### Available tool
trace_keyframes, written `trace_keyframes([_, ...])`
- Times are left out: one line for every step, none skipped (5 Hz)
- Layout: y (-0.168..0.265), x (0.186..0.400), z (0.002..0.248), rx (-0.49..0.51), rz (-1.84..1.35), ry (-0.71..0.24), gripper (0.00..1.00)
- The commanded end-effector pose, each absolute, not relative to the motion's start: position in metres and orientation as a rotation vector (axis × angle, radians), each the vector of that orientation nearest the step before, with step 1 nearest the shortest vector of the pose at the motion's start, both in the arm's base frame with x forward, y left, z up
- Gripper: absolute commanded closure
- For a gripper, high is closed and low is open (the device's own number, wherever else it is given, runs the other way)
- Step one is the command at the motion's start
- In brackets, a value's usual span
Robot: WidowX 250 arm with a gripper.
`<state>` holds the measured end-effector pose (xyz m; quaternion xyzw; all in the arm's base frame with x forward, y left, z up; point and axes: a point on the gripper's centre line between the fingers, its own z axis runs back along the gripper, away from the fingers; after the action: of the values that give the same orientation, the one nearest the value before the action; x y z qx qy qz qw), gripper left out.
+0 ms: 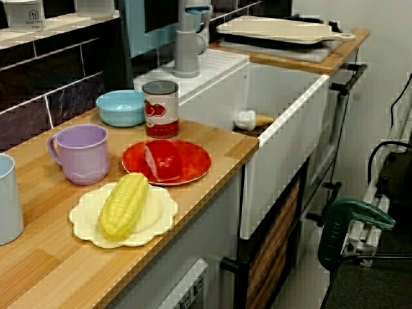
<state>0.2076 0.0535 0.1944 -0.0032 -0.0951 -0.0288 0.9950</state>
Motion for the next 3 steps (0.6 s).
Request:
trace_keyframes([0.11, 0.244, 0.189, 0.018, -0.186, -0.251, 0.0])
trace_keyframes([0.139, 0.254, 0.174, 0.072, -0.356, -0.253, 0.0])
trace_keyframes([0.166, 0.255, 0.157, 0.096, -0.506, -0.237, 0.0])
